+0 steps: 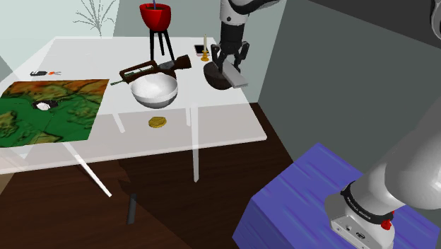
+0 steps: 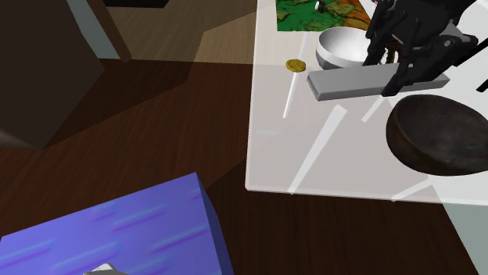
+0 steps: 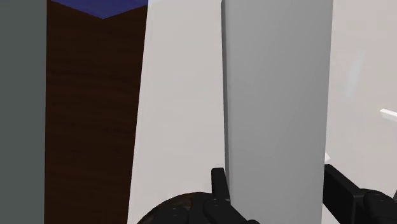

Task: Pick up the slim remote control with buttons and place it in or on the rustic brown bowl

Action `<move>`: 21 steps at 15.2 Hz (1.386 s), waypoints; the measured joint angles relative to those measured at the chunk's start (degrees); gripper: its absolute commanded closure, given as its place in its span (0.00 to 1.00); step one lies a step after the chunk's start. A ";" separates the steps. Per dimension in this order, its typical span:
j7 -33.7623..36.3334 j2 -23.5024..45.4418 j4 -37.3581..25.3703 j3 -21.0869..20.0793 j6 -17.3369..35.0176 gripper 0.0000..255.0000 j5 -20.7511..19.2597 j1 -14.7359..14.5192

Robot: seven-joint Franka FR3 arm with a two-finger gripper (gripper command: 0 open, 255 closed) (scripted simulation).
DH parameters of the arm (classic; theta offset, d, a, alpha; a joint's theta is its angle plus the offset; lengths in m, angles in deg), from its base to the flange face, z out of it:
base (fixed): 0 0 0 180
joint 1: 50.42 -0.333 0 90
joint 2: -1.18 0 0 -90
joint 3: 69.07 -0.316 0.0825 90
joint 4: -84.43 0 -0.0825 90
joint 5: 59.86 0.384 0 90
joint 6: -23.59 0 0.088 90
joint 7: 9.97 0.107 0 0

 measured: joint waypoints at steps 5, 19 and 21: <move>-3.45 9.77 -13.73 1.59 -3.96 1.00 -1.21 1.55; -9.07 31.30 -43.93 3.68 -12.55 1.00 -2.73 3.31; -8.99 30.64 -41.09 3.66 -10.39 1.00 -2.69 3.50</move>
